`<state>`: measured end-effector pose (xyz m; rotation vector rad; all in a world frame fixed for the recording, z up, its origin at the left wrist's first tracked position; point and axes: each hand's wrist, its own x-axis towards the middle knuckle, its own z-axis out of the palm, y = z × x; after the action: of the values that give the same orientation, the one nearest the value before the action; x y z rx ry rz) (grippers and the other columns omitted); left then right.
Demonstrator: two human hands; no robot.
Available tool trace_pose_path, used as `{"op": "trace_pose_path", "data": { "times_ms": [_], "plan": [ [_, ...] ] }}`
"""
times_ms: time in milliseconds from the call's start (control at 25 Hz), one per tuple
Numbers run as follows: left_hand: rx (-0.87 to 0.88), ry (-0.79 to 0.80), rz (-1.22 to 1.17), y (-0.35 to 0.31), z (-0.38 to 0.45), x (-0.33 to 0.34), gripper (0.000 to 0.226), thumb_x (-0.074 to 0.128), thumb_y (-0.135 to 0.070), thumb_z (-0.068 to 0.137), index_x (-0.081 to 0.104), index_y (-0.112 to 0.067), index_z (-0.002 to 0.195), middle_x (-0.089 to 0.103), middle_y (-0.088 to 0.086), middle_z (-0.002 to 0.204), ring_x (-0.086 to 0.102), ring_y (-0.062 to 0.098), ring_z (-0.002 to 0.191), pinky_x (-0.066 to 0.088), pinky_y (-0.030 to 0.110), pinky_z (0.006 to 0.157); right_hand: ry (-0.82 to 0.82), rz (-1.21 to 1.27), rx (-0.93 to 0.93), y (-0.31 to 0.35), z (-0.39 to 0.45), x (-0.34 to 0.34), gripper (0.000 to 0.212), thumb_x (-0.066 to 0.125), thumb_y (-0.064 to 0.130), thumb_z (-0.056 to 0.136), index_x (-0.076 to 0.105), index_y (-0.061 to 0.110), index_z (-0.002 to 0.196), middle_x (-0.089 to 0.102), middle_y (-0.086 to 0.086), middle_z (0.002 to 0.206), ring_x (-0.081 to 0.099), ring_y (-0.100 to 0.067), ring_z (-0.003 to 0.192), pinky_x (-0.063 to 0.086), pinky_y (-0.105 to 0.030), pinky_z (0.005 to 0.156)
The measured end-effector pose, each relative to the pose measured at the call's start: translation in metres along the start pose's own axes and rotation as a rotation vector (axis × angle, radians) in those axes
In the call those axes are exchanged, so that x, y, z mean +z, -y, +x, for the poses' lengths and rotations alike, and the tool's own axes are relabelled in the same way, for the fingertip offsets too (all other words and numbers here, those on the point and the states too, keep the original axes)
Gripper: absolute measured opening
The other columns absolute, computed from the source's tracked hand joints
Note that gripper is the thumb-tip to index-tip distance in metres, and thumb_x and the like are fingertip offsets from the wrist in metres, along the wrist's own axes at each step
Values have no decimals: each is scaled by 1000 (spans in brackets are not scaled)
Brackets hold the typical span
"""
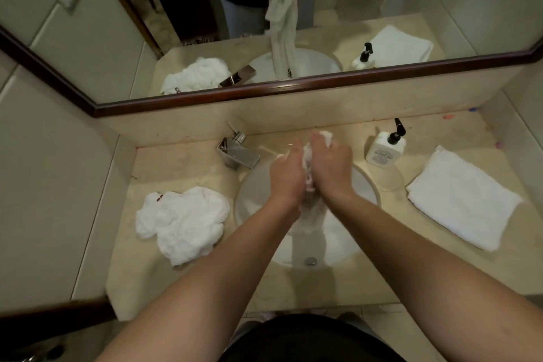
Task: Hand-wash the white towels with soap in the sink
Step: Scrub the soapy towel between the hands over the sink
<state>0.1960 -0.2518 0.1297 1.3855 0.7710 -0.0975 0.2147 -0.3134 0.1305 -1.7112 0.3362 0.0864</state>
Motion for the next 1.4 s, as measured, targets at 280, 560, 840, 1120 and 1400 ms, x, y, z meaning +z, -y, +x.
{"op": "trace_pose_path", "data": {
  "times_ms": [280,560,840,1120,1400],
  "plan": [
    [61,-18,-53,5,-3,3,51,49,-53,99,69,-15,72,71,-1,68,69,16,70,56,34,67,66,-3,-18,-3,-12,-3,58,57,59,90,64,8,63,66,-5,58,64,-20,54,50,-32,51],
    [-116,48,-243,7,3,-3,51,52,-58,96,66,-13,77,67,6,72,64,20,73,55,29,67,132,-76,-147,-10,-18,2,59,58,47,95,60,-3,63,56,-10,53,52,-20,47,42,-33,47],
    [-11,17,-88,-8,-2,-3,50,43,-48,104,64,-12,76,66,1,67,63,19,69,52,25,64,137,-112,-200,-7,-18,-1,53,52,47,97,60,12,59,58,-1,51,57,-16,49,48,-36,50],
    [-3,31,-127,-13,-5,12,53,44,-52,102,67,-13,74,70,-1,67,67,17,72,54,31,69,85,-83,-152,-8,-3,-11,52,52,40,99,59,10,57,59,-8,53,56,-17,51,46,-39,53],
    [-9,94,-211,-13,-5,21,59,41,-54,102,63,-17,61,64,0,59,64,15,60,51,27,61,157,-162,-291,2,-6,-25,53,50,38,101,51,18,53,49,6,45,47,-7,42,34,-22,47]
  ]
}}
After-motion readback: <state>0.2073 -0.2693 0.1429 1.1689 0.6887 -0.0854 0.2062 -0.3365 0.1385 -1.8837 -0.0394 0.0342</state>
